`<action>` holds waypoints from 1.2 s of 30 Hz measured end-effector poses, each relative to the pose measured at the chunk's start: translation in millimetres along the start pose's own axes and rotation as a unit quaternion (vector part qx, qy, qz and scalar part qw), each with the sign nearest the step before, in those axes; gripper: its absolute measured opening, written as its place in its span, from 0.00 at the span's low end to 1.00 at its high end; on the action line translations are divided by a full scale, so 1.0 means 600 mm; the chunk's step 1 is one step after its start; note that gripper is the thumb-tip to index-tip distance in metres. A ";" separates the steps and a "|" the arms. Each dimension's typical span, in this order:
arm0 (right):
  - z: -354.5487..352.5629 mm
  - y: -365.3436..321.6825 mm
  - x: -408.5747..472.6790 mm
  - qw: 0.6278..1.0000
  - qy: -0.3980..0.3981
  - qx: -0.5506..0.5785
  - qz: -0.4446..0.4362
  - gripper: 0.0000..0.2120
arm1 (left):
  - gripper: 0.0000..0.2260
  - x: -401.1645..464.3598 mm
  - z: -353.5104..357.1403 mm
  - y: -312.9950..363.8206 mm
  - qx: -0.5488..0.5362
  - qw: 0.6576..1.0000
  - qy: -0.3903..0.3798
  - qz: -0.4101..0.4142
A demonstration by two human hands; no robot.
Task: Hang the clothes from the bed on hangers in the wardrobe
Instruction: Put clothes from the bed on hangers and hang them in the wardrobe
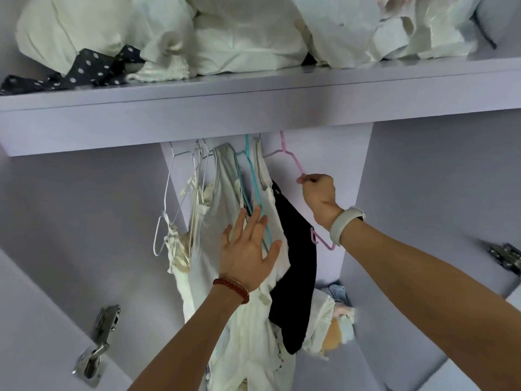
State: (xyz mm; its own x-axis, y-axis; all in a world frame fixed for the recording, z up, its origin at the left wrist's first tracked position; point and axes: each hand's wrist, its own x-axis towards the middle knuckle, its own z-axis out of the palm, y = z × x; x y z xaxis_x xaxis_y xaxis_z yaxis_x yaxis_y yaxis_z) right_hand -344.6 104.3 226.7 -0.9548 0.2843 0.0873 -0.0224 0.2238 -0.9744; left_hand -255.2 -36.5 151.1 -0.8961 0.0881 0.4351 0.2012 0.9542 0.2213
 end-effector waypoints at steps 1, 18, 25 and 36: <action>-0.007 0.005 0.001 1.000 0.014 0.012 -0.015 0.14 | 0.34 0.000 0.004 0.000 -0.009 1.000 0.002 -0.003; -0.156 0.114 -0.115 0.997 0.055 0.045 -0.043 0.11 | 0.26 -0.009 0.022 0.062 -0.050 0.995 0.064 -0.055; -0.294 0.230 -0.304 0.984 0.170 0.022 0.049 0.17 | 0.19 -0.101 0.033 0.213 -0.340 0.934 0.071 0.078; -0.461 0.336 -0.685 0.937 0.301 -0.066 0.163 0.17 | 0.16 -0.335 0.110 0.518 -0.512 0.797 -0.225 0.228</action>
State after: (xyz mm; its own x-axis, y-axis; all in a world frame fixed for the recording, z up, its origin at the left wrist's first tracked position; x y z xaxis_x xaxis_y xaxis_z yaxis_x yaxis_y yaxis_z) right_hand 125.5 290.2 51.9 -0.5631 0.8233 -0.0718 0.3164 0.1345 -0.9391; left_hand -38.5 261.0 74.8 -0.6414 0.6733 0.3678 0.5577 0.0800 0.8261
